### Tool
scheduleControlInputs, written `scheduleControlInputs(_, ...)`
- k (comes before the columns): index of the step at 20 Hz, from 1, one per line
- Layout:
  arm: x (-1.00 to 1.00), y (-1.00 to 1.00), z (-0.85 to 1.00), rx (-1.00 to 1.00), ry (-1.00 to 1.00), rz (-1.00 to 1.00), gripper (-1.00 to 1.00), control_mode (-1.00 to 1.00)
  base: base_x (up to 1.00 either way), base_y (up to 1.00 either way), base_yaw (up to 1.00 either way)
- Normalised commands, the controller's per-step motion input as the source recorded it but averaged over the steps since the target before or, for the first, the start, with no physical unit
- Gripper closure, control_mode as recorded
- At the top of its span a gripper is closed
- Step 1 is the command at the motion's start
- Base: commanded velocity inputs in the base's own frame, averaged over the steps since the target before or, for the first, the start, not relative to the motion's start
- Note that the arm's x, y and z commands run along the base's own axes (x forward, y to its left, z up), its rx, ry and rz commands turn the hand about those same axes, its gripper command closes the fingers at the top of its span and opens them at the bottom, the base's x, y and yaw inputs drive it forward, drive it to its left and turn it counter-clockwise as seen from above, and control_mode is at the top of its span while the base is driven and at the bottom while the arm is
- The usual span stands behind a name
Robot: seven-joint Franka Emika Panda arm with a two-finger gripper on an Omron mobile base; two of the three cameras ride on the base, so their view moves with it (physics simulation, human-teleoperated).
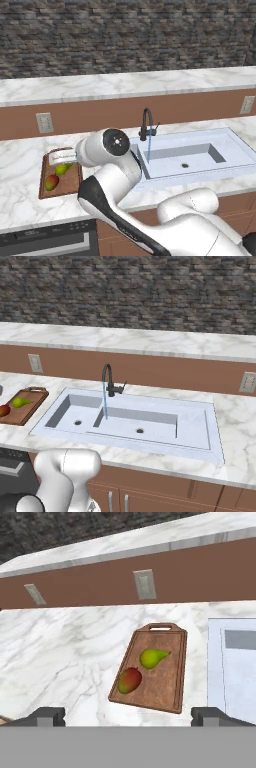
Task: Pick the pear, mango from the sink and place them on the cutting board to airdry. Then turn off the sink faucet.
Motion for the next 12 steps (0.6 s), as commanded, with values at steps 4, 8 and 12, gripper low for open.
scheduleControlInputs(4, -0.61, -0.51, 0.16, 0.1, 0.0, 0.0, -1.0, -1.0, 0.0, 0.0, 0.0)
scheduleControlInputs(8, -0.44, -0.57, 0.44, 0.12, 0.04, 0.0, -1.0, -1.0, 0.0, 0.0, 0.0)
scheduleControlInputs(12, -0.37, -0.5, 0.54, 0.11, 0.06, 0.0, -1.0, -1.0, 0.0, 0.0, 0.0)
